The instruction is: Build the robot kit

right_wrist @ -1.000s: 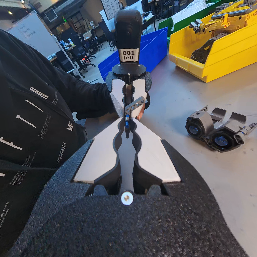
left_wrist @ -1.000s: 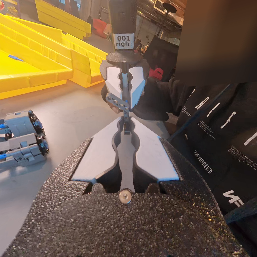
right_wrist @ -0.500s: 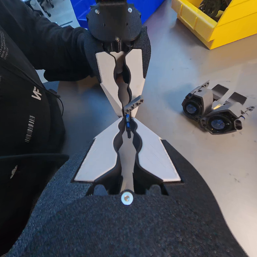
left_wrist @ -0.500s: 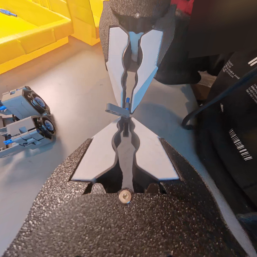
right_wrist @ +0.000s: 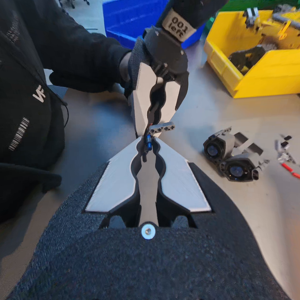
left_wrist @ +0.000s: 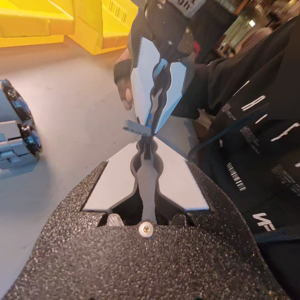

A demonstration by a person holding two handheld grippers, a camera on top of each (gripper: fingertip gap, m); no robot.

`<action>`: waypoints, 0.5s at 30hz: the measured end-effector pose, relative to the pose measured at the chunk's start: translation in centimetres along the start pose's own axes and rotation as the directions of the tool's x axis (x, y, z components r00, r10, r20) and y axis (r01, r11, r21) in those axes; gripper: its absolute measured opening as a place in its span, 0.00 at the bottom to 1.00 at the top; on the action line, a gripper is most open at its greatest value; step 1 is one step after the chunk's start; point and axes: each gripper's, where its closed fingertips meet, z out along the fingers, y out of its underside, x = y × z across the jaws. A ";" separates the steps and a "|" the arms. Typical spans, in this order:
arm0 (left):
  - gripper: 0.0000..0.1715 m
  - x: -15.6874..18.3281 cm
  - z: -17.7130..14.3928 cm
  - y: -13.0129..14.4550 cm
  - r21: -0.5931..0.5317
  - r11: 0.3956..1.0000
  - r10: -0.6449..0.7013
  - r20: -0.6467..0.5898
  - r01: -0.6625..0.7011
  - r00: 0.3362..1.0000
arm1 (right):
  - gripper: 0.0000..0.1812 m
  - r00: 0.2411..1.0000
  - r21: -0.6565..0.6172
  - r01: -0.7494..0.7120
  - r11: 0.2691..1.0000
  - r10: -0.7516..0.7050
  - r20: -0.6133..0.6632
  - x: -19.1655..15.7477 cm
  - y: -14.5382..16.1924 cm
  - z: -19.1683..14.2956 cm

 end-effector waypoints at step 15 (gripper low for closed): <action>0.04 3.6 -0.6 -2.2 0.123 0.979 -0.122 -0.290 0.164 0.949 | 0.19 0.947 0.127 0.321 0.939 -0.321 -0.018 -2.9 -3.3 -2.2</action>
